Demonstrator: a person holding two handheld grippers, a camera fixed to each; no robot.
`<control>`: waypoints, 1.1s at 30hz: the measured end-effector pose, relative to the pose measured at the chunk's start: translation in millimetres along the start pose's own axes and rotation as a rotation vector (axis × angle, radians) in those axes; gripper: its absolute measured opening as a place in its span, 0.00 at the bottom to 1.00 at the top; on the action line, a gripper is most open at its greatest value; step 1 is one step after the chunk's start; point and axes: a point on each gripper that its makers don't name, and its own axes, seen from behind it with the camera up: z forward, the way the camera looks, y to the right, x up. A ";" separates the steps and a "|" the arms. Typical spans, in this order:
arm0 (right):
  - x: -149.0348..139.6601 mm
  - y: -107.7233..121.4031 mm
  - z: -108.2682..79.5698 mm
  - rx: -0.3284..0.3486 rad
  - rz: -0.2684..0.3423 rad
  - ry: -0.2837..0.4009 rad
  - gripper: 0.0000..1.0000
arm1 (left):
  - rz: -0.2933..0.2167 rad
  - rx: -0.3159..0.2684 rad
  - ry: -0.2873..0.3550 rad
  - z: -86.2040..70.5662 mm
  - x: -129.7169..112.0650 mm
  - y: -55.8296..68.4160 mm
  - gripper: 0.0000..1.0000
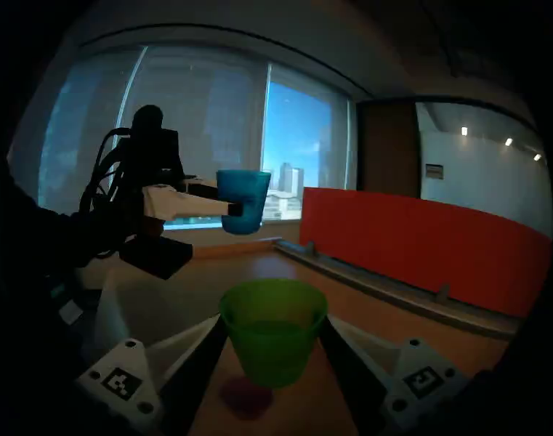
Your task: Pour water
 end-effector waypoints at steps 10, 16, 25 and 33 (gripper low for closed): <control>-4.6 15.4 -8.3 -0.027 0.005 -0.025 0.88 | -0.013 -0.012 -0.038 1.6 -26.1 -2.8 0.79; -10.0 21.4 -9.7 -0.034 0.007 -0.042 0.88 | -0.023 -0.025 -0.062 5.4 -41.2 -0.9 0.79; -24.0 28.6 -12.5 -0.038 0.020 -0.073 0.89 | -0.020 -0.047 -0.121 10.9 -68.1 2.6 0.79; -38.5 36.0 -15.8 -0.042 0.034 -0.112 0.89 | -0.011 -0.072 -0.196 14.7 -97.1 5.7 0.80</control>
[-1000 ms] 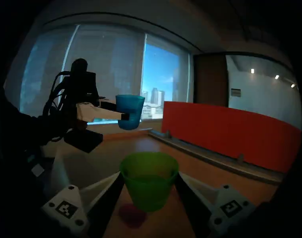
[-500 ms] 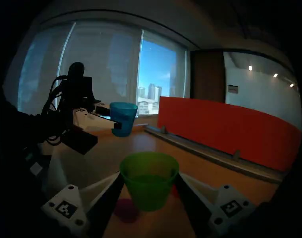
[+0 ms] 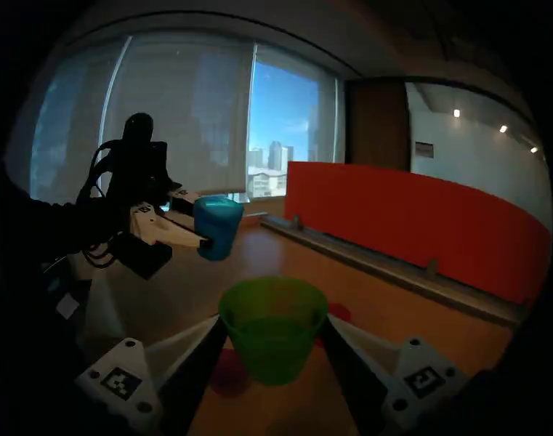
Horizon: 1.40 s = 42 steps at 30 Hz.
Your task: Pour water
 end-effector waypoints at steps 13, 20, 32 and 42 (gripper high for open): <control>-28.7 7.3 -0.1 0.006 0.005 -0.080 0.89 | 0.018 -0.040 -0.101 14.4 -43.6 12.4 0.80; -44.7 10.9 1.6 0.010 0.014 -0.123 0.89 | 0.041 -0.061 -0.167 18.6 -72.3 21.2 0.80; -66.7 12.5 5.3 0.028 0.026 -0.184 0.89 | 0.078 -0.093 -0.255 22.1 -105.0 25.0 0.80; -80.7 17.7 6.4 0.027 0.042 -0.215 0.89 | 0.087 -0.119 -0.329 29.0 -132.3 25.0 0.79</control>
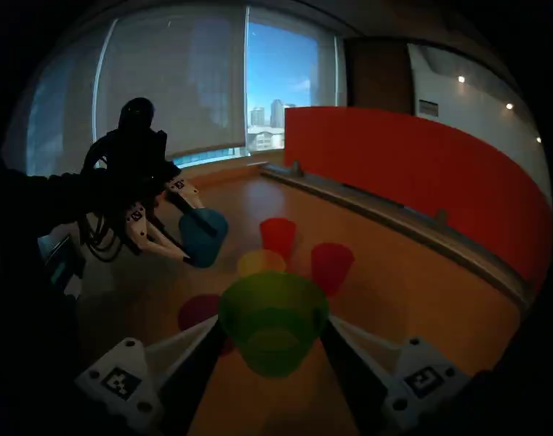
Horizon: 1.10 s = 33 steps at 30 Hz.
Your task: Pour water
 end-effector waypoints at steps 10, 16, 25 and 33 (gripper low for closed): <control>-15.0 2.5 7.9 0.009 0.014 -0.032 0.89 | 0.030 -0.035 -0.074 16.8 -20.6 5.8 0.80; -23.5 3.9 13.3 0.011 0.016 -0.056 0.89 | 0.054 -0.054 -0.115 24.0 -29.8 8.3 0.80; -37.8 5.5 19.0 0.015 0.013 -0.094 0.89 | 0.079 -0.062 -0.153 28.4 -40.9 8.6 0.79; -45.3 10.9 21.5 0.003 0.013 -0.113 0.89 | 0.087 -0.063 -0.168 32.1 -44.9 8.7 0.80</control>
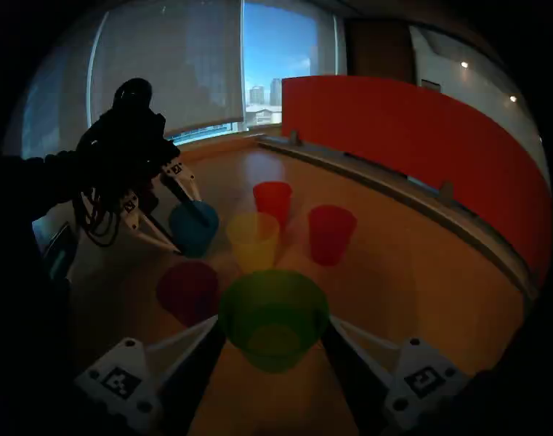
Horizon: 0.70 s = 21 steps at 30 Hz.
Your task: Pour water
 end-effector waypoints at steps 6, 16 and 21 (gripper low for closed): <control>-5.4 3.1 2.9 -0.004 0.002 -0.011 0.89 | -0.001 -0.007 -0.003 4.3 -1.2 1.5 0.79; -10.7 7.1 7.5 -0.014 0.007 -0.018 0.89 | -0.007 -0.009 -0.008 8.6 -8.3 2.7 0.80; -12.5 8.3 8.5 -0.018 0.009 -0.022 0.90 | -0.013 -0.013 -0.017 7.1 -12.9 3.0 0.80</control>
